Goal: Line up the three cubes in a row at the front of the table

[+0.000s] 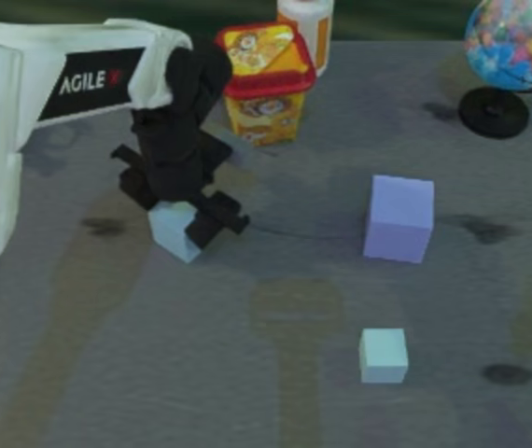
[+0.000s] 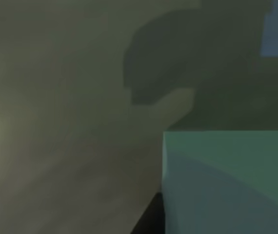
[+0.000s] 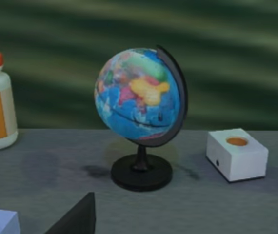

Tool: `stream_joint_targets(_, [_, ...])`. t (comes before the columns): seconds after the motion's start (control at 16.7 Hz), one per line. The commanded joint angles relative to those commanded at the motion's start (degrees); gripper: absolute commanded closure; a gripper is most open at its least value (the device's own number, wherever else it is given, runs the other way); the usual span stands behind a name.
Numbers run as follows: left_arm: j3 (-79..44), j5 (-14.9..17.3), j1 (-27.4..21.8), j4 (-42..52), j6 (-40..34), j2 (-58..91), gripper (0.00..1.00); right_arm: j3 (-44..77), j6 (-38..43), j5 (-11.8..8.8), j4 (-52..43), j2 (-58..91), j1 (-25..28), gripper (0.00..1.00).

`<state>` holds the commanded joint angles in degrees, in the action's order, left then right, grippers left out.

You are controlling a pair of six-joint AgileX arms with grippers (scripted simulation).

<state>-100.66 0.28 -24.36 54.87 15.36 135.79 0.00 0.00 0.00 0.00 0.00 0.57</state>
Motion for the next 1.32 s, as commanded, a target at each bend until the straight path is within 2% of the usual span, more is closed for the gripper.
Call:
stream_joint_targets(0.24, [-2.31,0.26,0.21,2.79,-0.11,-1.81,1.00,0.00,0.00,0.00,0.00,0.00,0.00,0.00])
stream_joint_targets(0.54, [-8.92,0.22,1.04,12.93,-0.24,-4.68,1.00,0.00,0.00,0.00,0.00,0.00,0.00,0.00])
stream_joint_targets(0.96, [-9.51,0.18,0.34,13.68,-0.85,-5.03,1.00,0.00,0.00,0.00,0.00,0.00,0.00,0.00])
stream_joint_targets(1.14, [-8.91,0.04,-2.42,13.65,-6.15,-5.69,1.00,0.00,0.00,0.00,0.00,0.00,0.00,0.00])
stream_joint_targets(1.32, [-7.11,-0.16,-6.92,13.61,-16.76,-7.10,1.00,0.00,0.00,0.00,0.00,0.00,0.00,0.00])
